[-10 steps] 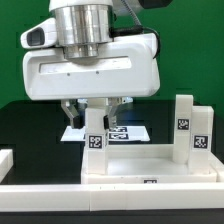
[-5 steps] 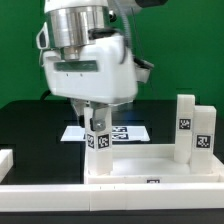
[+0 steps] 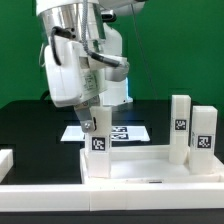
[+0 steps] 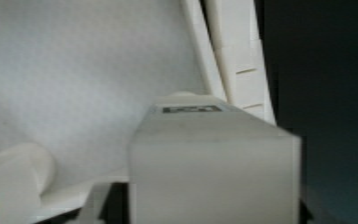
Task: Assemble desk
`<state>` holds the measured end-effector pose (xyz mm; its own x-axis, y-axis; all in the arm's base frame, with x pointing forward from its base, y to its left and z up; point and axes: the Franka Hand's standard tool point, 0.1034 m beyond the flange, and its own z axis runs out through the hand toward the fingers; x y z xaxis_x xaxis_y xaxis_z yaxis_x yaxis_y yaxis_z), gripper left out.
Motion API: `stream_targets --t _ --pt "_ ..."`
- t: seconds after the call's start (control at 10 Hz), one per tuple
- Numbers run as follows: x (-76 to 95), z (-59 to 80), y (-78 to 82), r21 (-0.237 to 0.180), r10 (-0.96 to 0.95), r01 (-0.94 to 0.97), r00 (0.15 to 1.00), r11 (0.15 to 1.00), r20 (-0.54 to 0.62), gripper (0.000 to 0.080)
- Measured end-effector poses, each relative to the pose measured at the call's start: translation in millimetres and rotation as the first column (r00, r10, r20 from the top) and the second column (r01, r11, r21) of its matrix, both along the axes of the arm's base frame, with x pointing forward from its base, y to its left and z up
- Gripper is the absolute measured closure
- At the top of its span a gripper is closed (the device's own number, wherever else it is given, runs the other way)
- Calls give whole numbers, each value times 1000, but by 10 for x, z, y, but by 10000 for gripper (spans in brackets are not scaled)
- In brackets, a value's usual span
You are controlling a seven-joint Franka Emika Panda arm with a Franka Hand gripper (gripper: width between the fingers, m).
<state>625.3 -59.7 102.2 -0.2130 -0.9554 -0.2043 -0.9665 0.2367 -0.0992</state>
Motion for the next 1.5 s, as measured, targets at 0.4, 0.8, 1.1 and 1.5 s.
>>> stream_targets --t 0.4,0.8,1.1,1.5 --pt "-40 -1 89 -60 546 -543 836 838 54 159" --pt "-46 3 68 -147 827 -815 560 561 55 151" --pt "-8 21 137 -236 994 -968 99 86 -45 151" --pt "-13 15 106 -221 969 -948 243 229 -39 510"
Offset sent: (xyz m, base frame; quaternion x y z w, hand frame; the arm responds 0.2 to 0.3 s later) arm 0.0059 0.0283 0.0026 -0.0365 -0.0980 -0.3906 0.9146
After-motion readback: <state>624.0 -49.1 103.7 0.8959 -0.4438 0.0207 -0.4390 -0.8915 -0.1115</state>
